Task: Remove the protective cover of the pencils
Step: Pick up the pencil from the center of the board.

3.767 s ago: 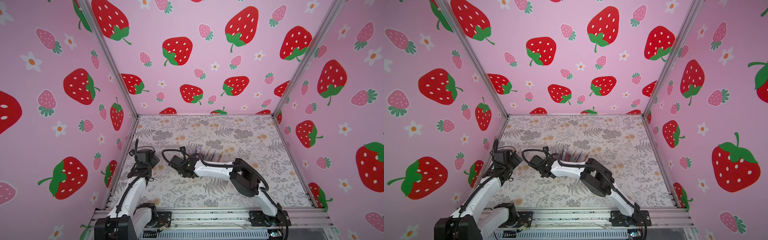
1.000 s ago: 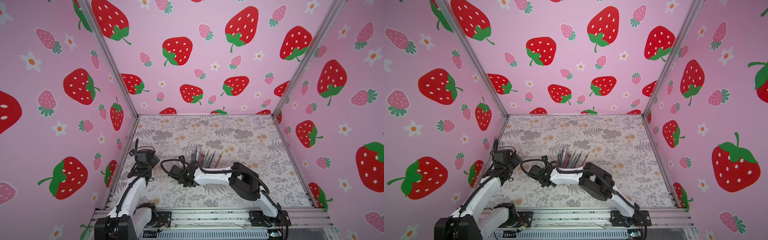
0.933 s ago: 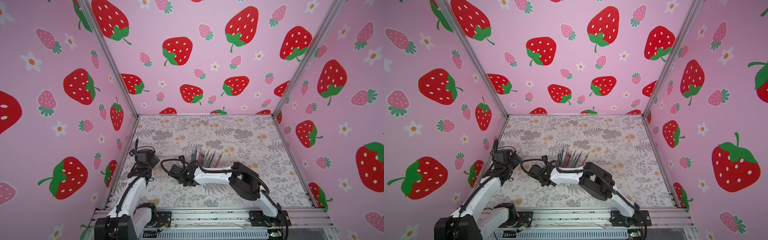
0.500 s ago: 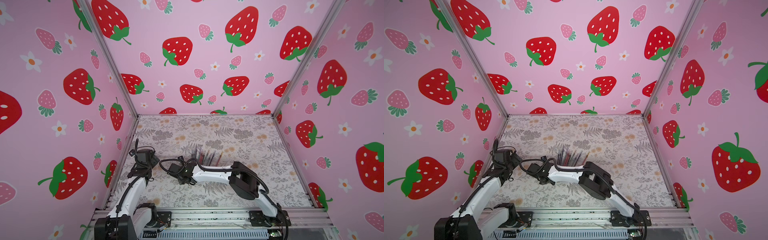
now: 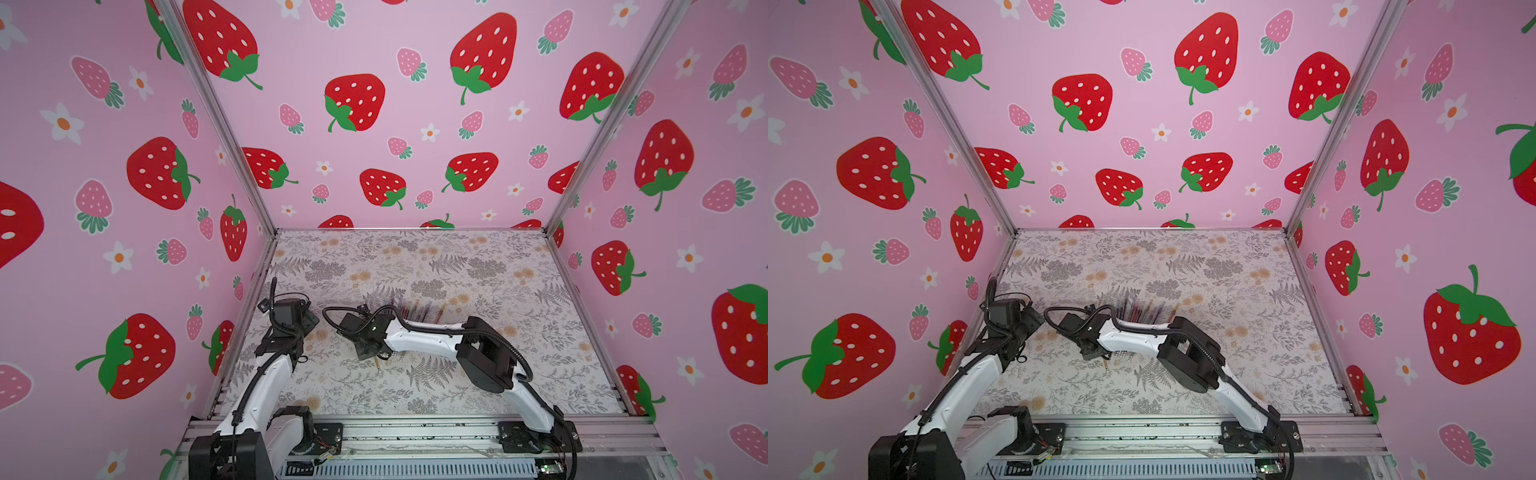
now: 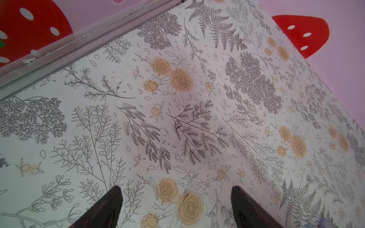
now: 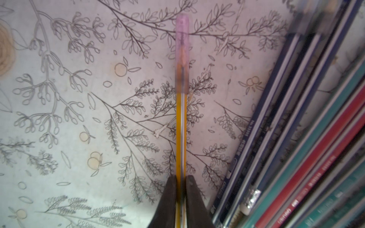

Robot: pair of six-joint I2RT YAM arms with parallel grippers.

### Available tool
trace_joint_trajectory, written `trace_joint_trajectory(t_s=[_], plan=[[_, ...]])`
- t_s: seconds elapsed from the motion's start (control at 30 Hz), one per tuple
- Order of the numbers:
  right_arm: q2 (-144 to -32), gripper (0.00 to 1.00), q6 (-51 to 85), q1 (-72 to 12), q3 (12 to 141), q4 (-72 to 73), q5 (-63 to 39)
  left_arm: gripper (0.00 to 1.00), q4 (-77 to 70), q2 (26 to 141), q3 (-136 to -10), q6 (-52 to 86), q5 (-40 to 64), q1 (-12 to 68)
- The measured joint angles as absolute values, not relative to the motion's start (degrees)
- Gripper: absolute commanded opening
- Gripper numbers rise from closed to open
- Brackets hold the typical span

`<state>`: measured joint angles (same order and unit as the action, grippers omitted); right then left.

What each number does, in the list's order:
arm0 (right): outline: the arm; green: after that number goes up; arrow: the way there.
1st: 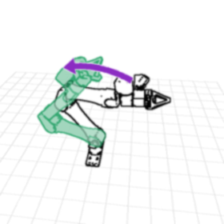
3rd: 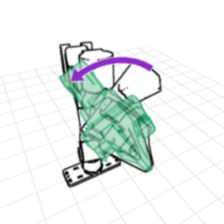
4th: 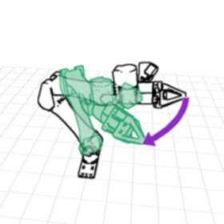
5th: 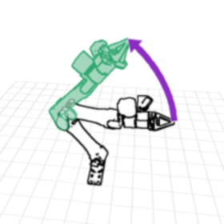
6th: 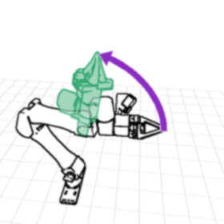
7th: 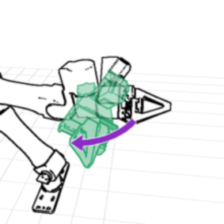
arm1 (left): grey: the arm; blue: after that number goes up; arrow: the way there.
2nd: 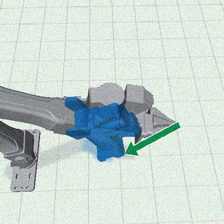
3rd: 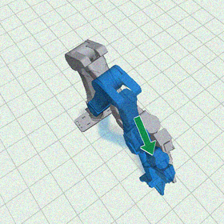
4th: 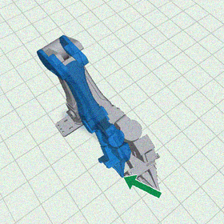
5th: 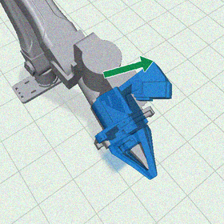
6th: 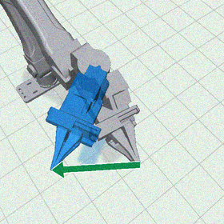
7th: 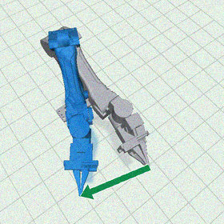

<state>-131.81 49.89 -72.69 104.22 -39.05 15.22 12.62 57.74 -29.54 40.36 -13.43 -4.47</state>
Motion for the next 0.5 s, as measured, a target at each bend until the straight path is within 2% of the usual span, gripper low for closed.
trace_joint_trajectory(t_s=[0.23,0.5], plan=[[-131.74,0.05,49.95,-72.69,103.94,-38.33,15.86,0.91,12.67,57.8,-29.52,40.36,-12.67,-4.86],[-128.11,0.02,49.43,-72.95,96.2,-29.3,17.56,0.91,14.35,55.55,-29.52,40.42,-2.76,-8.03]])
